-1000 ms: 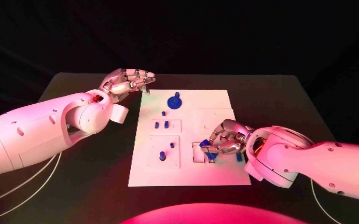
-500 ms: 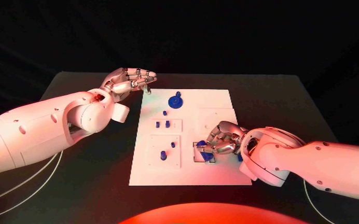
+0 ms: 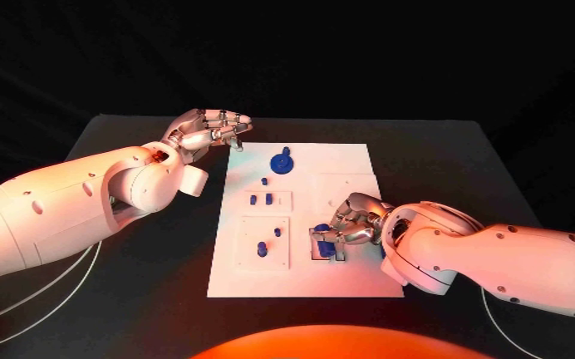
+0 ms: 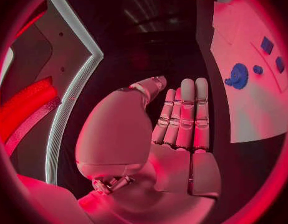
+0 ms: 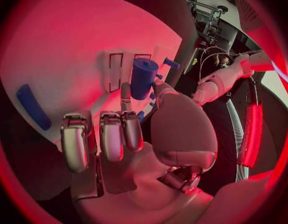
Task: Assemble the parts on the task board
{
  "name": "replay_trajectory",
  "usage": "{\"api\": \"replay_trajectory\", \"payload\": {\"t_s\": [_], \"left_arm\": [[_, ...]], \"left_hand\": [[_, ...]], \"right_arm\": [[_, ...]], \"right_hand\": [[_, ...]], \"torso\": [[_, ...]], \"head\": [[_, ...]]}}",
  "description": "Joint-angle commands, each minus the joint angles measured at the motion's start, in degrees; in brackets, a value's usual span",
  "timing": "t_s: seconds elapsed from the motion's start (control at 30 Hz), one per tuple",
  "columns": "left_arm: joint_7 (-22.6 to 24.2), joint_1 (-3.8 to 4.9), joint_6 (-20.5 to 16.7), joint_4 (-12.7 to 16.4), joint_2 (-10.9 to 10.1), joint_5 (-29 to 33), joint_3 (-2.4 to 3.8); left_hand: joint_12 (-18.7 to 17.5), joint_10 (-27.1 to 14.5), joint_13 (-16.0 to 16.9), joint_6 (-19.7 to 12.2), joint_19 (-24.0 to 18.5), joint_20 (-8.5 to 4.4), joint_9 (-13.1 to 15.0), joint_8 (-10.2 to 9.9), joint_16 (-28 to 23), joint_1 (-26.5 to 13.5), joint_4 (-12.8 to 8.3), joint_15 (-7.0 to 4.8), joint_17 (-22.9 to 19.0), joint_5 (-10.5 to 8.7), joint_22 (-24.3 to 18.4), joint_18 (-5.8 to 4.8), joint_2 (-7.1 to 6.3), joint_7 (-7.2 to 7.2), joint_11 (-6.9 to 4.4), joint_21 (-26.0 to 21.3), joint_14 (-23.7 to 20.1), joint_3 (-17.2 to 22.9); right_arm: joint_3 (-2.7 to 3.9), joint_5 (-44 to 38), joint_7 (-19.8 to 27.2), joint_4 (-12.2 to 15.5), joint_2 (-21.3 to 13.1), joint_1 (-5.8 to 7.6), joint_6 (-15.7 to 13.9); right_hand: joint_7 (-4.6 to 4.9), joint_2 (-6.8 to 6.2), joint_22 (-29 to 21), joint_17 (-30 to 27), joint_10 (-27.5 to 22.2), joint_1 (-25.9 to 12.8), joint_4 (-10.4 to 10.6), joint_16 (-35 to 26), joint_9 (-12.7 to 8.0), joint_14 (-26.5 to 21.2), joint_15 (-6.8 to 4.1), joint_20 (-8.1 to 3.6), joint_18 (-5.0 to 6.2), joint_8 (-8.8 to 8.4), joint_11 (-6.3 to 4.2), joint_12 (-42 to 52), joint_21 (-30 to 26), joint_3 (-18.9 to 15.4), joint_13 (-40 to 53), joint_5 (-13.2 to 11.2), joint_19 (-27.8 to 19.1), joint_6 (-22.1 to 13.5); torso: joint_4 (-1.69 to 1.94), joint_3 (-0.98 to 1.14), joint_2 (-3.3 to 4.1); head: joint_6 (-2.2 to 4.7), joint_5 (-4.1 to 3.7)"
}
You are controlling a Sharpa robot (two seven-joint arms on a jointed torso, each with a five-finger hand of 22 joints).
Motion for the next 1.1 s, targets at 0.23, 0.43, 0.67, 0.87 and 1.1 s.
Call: {"api": "replay_trajectory", "payload": {"t_s": [0.23, 0.43, 0.67, 0.87, 1.1], "left_arm": [[0.2, 0.01, 0.9, 0.1, 0.0, 0.2, 0.04], [0.1, 0.01, 0.8, 0.1, 0.0, 0.2, 0.04], [0.1, 0.01, 0.8, 0.0, 0.0, 0.2, 0.04], [0.0, 0.01, 0.8, -0.1, -0.1, 0.2, 0.04], [0.1, 0.01, 0.8, -0.2, -0.1, 0.2, 0.04]], "left_hand": [[0.3, -0.6, -0.1, -0.5, 0.2, 0.08, -0.1, 0.4, -0.1, -0.2, 0.1, 0.35, -0.1, 0.13, -0.1, 0.82, 0.14, 0.01, -0.03, -0.2, -0.1, -0.2], [0.3, -0.6, -0.1, -0.5, 0.2, 0.08, -0.1, 0.4, -0.1, -0.2, 0.1, 0.35, -0.1, 0.13, -0.1, 0.82, 0.14, 0.01, -0.03, -0.2, -0.1, -0.2], [0.3, -0.6, -0.1, -0.5, 0.3, 0.07, -0.1, 0.4, -0.1, -0.2, 0.2, 0.35, -0.1, 0.14, -0.1, 0.82, 0.21, 0.04, -0.01, -0.3, -0.1, -0.1], [0.3, -0.6, -0.1, -0.5, 0.3, 0.07, -0.1, 0.4, -0.1, -0.2, 0.2, 0.35, -0.1, 0.14, -0.1, 0.82, 0.21, 0.04, -0.01, -0.3, -0.1, -0.1], [0.3, -0.6, -0.1, -0.5, 0.3, 0.07, -0.1, 0.4, -0.1, -0.2, 0.2, 0.35, -0.1, 0.14, -0.1, 0.82, 0.21, 0.04, -0.01, -0.3, -0.1, -0.1]], "right_arm": [[-0.05, -1.8, 0.2, -0.4, 0.4, -0.19, 2.0], [-0.05, -2.3, 0.3, -0.1, 0.5, -0.26, 2.3], [-0.05, -3.2, 0.4, 0.7, 0.2, -0.38, 2.4], [-0.05, -5.5, 1.3, 1.7, -1.0, -0.45, 0.8], [-0.04, -7.3, 3.3, 3.0, -3.2, -0.35, -0.7]], "right_hand": [[-0.22, 0.23, 15.1, 8.2, 3.7, -1.9, 0.1, -0.1, 0.5, 4.7, -0.54, -0.33, -0.81, 0.58, -0.39, -0.7, 0.3, -6.1, 11.5, -0.5, 6.1, -0.4], [-0.19, 1.32, 15.1, 8.1, 3.7, -1.5, 0.2, -0.2, 0.9, 4.7, -0.50, -0.31, -0.81, 0.92, -0.36, -0.9, 0.3, -12.1, 11.5, -2.4, 6.1, -0.7], [-0.19, 1.38, 15.1, 8.2, 3.7, -1.4, 0.2, -0.2, 0.9, 4.7, -0.50, -0.30, -0.81, 0.95, -0.35, -0.9, 0.3, -12.4, 11.5, -2.5, 6.1, -0.7], [-0.20, 1.88, 15.1, 8.2, 3.7, -0.8, 0.1, -0.2, 1.0, 4.7, -0.50, -0.30, -0.81, 1.01, -0.36, -0.9, 0.3, -12.9, 11.5, -2.3, 6.1, -0.8], [-0.23, 3.18, 15.1, 8.2, 3.7, 2.6, -0.1, -0.2, 1.1, 4.7, -0.54, -0.33, -0.81, 1.05, -0.40, -0.9, 0.3, -13.2, 11.6, -1.3, 6.1, -1.0]], "torso": [[0.01, -0.02, -0.03], [-0.02, 0.00, -0.02], [-0.02, 0.01, 0.00], [-0.01, 0.03, -0.01], [-0.05, 0.02, -0.03]], "head": [[-0.09, 0.09], [-0.10, 0.12], [-0.24, 0.09], [-0.23, 0.04], [-0.12, 0.01]]}}
